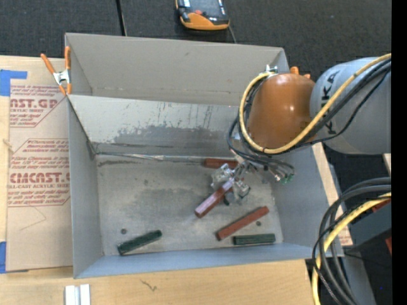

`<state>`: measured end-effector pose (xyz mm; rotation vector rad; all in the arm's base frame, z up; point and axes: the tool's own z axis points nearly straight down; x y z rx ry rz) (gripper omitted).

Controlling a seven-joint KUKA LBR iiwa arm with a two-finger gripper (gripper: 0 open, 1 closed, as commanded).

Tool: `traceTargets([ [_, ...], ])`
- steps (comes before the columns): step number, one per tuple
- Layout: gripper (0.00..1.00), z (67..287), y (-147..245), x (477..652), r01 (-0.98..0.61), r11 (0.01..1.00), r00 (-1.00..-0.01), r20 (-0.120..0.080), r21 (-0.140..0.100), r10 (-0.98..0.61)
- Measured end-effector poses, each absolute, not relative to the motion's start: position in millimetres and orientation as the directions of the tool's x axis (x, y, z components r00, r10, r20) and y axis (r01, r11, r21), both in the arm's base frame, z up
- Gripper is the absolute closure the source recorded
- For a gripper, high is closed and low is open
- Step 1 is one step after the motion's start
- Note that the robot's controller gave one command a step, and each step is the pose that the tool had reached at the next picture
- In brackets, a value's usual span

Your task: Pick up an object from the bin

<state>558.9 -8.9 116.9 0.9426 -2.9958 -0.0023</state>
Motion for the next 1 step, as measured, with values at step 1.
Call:
traceTargets([
  [1, 1.0, 130.1, -8.7, 559.0, -0.573, 0.82, -0.82, 0.001, 0.002, -0.573],
])
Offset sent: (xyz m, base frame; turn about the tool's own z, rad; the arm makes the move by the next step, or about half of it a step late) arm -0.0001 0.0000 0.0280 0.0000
